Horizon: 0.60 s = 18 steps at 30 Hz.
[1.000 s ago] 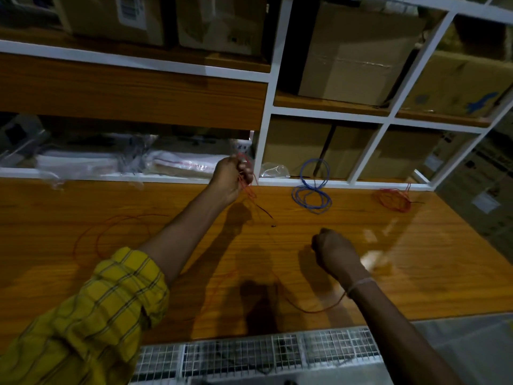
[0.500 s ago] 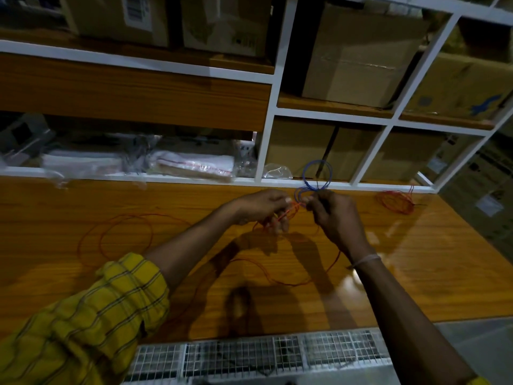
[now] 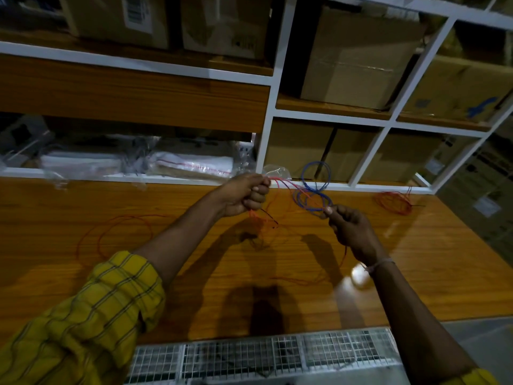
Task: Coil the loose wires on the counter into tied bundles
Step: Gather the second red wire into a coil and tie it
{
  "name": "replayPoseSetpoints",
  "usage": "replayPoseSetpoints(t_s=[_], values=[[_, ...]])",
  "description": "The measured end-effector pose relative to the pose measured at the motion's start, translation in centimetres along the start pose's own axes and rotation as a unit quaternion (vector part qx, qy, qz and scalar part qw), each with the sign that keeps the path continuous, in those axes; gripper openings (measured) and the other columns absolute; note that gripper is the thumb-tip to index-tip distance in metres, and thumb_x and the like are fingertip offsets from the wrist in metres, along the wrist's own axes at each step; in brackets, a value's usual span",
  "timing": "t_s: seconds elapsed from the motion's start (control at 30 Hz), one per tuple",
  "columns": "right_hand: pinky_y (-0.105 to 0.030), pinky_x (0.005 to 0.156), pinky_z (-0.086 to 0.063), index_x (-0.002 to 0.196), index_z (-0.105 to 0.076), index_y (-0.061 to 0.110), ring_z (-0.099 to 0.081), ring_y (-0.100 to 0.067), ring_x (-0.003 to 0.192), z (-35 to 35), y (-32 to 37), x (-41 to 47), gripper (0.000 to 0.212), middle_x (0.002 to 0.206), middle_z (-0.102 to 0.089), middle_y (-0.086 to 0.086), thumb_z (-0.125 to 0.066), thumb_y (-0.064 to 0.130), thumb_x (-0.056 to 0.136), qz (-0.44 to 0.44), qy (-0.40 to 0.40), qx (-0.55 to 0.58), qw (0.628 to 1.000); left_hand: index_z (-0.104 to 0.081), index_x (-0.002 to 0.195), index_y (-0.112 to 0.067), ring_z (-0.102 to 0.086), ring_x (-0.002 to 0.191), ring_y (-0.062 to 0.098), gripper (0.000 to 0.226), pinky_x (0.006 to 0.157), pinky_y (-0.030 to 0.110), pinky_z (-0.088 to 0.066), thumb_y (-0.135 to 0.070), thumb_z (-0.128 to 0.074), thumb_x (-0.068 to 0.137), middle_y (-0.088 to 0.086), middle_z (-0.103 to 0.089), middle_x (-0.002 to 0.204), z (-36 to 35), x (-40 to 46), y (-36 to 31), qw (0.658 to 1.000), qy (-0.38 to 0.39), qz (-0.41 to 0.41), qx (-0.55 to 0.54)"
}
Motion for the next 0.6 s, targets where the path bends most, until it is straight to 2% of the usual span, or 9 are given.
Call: replayPoseSetpoints(t_s=[0.07, 0.17, 0.23, 0.3, 0.37, 0.47, 0.53, 0.6], values=[[-0.020, 0.046, -0.021, 0.093, -0.070, 0.005, -0.024, -0.007, 0.043, 1.0, -1.5, -0.1, 0.034, 0.061, -0.036, 0.001, -0.055, 0.033, 0.107, -0.017, -0.032, -0.006, 0.999, -0.047, 0.087, -0.014, -0.027, 0.041, 0.004, 0.026, 0.039, 0.019, -0.015, -0.016, -0.033, 0.109, -0.006, -0.034, 0.057, 1.9, 0.2, -1.1, 0.989, -0.048, -0.043, -0.132], [-0.022, 0.048, -0.027, 0.087, -0.071, 0.007, -0.033, -0.008, 0.048, 2.6, -3.4, -0.8, 0.032, 0.061, -0.043, -0.004, -0.056, 0.028, 0.107, -0.016, -0.078, -0.062, 0.995, -0.042, 0.079, -0.013, -0.027, 0.035, 0.006, 0.031, 0.033, 0.018, -0.020, -0.009, -0.031, 0.108, -0.005, -0.034, 0.049, 6.0, 0.0, -3.1, 0.931, -0.154, -0.144, -0.297], [-0.030, 0.058, -0.035, 0.083, -0.073, 0.012, -0.047, -0.018, 0.058, 3.3, -4.4, -1.2, 0.029, 0.068, -0.062, -0.015, -0.061, 0.028, 0.105, 0.002, -0.101, -0.158, 0.982, -0.038, 0.073, -0.014, -0.026, 0.033, 0.008, 0.035, 0.031, 0.020, -0.020, -0.005, -0.030, 0.107, -0.003, -0.035, 0.047, 8.5, -0.6, -3.7, 0.887, -0.233, -0.191, -0.351], [-0.034, 0.062, -0.041, 0.083, -0.074, 0.016, -0.061, -0.026, 0.066, 3.2, -4.9, -1.2, 0.026, 0.078, -0.073, -0.014, -0.063, 0.025, 0.103, 0.003, -0.107, -0.260, 0.960, -0.036, 0.070, -0.015, -0.027, 0.032, 0.009, 0.038, 0.031, 0.021, -0.019, -0.004, -0.028, 0.105, -0.002, -0.035, 0.043, 9.6, -1.0, -3.8, 0.864, -0.299, -0.206, -0.347], [-0.036, 0.067, -0.048, 0.089, -0.076, 0.014, -0.070, -0.032, 0.081, 1.8, -4.4, -1.0, 0.022, 0.091, -0.077, -0.013, -0.062, 0.023, 0.103, 0.008, -0.081, -0.383, 0.920, -0.039, 0.070, -0.016, -0.030, 0.032, 0.009, 0.039, 0.033, 0.020, -0.021, -0.009, -0.029, 0.107, -0.004, -0.037, 0.042, 9.0, -1.3, -3.6, 0.871, -0.345, -0.197, -0.289], [-0.039, 0.079, -0.054, 0.112, -0.073, 0.012, -0.067, -0.033, 0.098, -3.3, -2.8, -0.8, 0.021, 0.113, -0.069, -0.012, -0.056, 0.020, 0.105, 0.018, 0.055, -0.540, 0.840, -0.055, 0.086, -0.018, -0.046, 0.046, 0.008, 0.031, 0.045, 0.021, -0.036, -0.020, -0.035, 0.109, -0.004, -0.052, 0.056, 6.6, -1.6, -3.1, 0.897, -0.394, -0.184, -0.076], [-0.039, 0.085, -0.056, 0.122, -0.070, 0.014, -0.065, -0.030, 0.104, -6.5, -1.5, -1.1, 0.023, 0.121, -0.063, -0.008, -0.056, 0.015, 0.104, 0.031, 0.141, -0.563, 0.814, -0.056, 0.111, -0.012, -0.060, 0.057, 0.010, 0.029, 0.051, 0.023, -0.046, -0.026, -0.031, 0.112, 0.003, -0.063, 0.073, 4.0, -1.0, -2.9, 0.912, -0.358, -0.185, 0.079], [-0.041, 0.087, -0.055, 0.120, -0.072, 0.013, -0.065, -0.031, 0.103, -8.8, 0.6, -1.4, 0.023, 0.119, -0.065, -0.009, -0.055, 0.015, 0.105, 0.081, 0.184, -0.539, 0.818, -0.048, 0.128, -0.008, -0.071, 0.066, 0.016, 0.035, 0.057, 0.026, -0.055, -0.031, -0.025, 0.113, 0.010, -0.070, 0.084, 1.7, 0.3, -2.3, 0.924, -0.278, -0.176, 0.195]])
Point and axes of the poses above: each hand's wrist, its own x-axis towards the middle knuckle, its own z-axis out of the back of the hand, y = z × x, the point moved 8 cm from there along x, towards the middle knuckle
